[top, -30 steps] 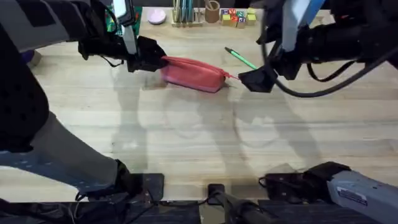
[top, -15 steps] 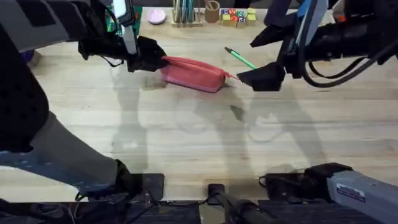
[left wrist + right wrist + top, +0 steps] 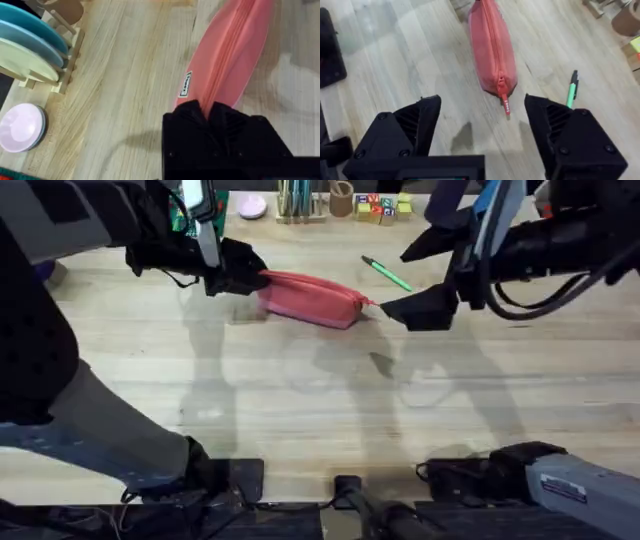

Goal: Unzip the bag, pick up the pens from the table one at a time and place them inside, then zip the bag closed.

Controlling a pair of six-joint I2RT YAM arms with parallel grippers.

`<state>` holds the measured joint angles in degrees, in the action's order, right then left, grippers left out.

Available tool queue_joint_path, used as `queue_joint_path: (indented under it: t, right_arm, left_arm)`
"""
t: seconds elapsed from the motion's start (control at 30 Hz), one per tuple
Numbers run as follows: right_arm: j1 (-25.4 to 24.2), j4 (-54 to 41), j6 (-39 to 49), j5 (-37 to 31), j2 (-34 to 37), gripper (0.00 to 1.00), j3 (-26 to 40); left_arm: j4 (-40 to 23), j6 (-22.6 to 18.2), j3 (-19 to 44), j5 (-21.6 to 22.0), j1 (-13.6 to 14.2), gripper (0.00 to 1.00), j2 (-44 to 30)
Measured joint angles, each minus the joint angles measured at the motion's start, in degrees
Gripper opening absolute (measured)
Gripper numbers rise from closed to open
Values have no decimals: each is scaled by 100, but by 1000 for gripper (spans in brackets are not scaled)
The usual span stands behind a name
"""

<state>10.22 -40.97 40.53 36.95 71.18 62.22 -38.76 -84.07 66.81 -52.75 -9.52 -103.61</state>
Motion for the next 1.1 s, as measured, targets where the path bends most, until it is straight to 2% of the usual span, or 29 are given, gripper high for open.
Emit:
queue_joint_path:
  t: [0.47,1.1]
  right_arm:
    - [0,47,111,-2,1344,995,0]
    - [130,1019,154,0,1948,996,0]
  left_arm:
    - [0,0,0,0,0,42,0]
    - [0,0,0,0,0,42,0]
